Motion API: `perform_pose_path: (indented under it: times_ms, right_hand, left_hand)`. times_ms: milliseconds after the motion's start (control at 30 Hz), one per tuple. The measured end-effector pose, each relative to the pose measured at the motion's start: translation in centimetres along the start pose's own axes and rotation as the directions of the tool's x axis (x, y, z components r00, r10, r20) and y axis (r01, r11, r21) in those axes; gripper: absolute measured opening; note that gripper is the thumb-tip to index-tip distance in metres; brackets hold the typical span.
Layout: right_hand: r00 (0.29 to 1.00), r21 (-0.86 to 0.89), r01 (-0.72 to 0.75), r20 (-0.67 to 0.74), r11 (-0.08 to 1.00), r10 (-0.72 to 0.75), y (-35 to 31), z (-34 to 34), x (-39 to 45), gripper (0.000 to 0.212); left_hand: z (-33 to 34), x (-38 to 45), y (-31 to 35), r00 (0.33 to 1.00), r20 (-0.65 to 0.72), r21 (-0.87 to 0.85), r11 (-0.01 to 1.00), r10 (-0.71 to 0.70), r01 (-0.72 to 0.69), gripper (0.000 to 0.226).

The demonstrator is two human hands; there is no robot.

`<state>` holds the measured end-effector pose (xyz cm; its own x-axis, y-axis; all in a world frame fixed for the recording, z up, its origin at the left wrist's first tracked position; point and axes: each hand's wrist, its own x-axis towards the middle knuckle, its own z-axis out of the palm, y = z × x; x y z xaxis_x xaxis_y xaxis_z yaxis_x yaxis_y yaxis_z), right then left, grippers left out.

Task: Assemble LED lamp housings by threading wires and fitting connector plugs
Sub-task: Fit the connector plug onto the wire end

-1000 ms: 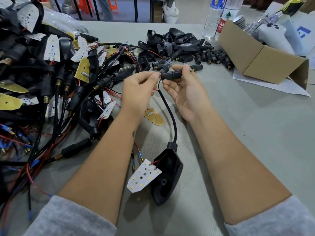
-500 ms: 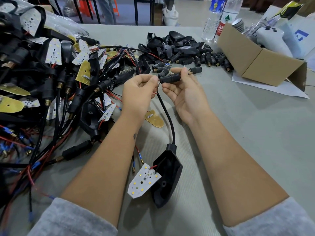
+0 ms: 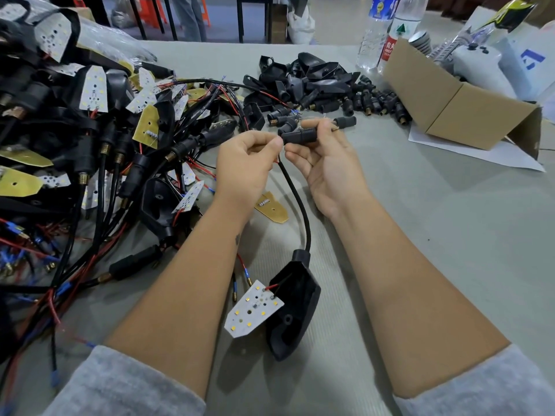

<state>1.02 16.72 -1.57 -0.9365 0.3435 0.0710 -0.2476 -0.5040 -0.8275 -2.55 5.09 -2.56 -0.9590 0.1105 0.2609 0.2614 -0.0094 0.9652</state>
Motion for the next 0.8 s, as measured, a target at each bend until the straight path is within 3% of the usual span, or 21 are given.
perform_pose_path:
  times_ms: [300,500,633,800]
  right_hand:
    - [1.000,0.070,-0.020,-0.021,0.997,0.022,-0.15,0.11,0.09,0.032]
    - [0.999,0.093,-0.038,0.016,0.995,0.037,-0.17,0.29,-0.01,0.033]
    - [0.998,0.055,-0.039,0.053,0.998,0.036,-0.04,0.67,-0.15,0.013]
    - [0.999,0.015,-0.022,0.042,1.000,0.021,0.04,0.62,-0.16,0.011]
  left_hand:
    - [0.03,0.23,0.13,0.995,-0.042,-0.104,0.991,-0.092,0.087,0.010]
    - [-0.06,0.24,0.09,0.994,-0.071,-0.104,0.992,-0.078,0.070,0.012]
    - [0.08,0.10,0.18,0.997,-0.057,-0.100,0.994,-0.058,0.052,0.014]
    - [-0.06,0.12,0.32,0.997,-0.033,-0.115,0.992,-0.063,0.058,0.015]
